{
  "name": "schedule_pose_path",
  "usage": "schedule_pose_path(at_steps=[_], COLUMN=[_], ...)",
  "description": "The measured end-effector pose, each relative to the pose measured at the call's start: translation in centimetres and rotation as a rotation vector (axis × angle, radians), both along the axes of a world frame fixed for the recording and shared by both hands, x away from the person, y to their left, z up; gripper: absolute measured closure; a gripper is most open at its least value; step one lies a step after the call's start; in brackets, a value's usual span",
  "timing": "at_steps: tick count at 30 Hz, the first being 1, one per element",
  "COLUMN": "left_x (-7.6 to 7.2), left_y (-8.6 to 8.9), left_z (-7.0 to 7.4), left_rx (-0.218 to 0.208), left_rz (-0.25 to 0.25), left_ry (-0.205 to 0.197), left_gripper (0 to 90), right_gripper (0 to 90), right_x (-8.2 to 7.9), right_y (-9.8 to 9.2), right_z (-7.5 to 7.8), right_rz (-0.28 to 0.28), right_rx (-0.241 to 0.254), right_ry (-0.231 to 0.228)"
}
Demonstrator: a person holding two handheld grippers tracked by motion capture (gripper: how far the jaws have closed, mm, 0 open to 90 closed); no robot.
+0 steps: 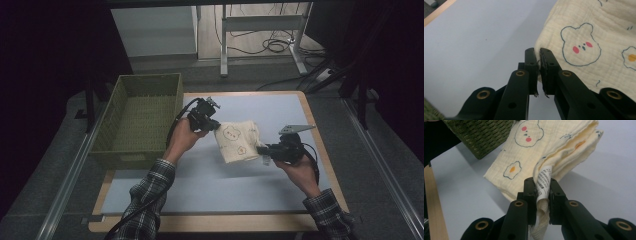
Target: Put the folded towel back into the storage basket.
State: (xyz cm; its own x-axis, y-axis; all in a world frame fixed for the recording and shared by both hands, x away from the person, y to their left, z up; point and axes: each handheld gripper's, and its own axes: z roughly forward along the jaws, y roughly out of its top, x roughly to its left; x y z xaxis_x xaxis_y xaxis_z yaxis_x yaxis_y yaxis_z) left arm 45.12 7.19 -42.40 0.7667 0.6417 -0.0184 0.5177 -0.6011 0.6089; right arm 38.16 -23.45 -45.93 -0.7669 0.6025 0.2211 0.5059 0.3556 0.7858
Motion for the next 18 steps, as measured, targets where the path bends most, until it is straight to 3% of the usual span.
schedule_pose_path(at_steps=[18], left_x=[-0.3], left_y=[4.3], left_z=[2.0], left_rx=[0.03], left_rz=[0.074], left_ry=[-0.035], left_gripper=[84.4], right_gripper=[79.8], right_x=[1.9], right_y=[4.2], right_z=[1.3], right_rz=[0.053], right_rx=[0.025], right_ry=[0.008])
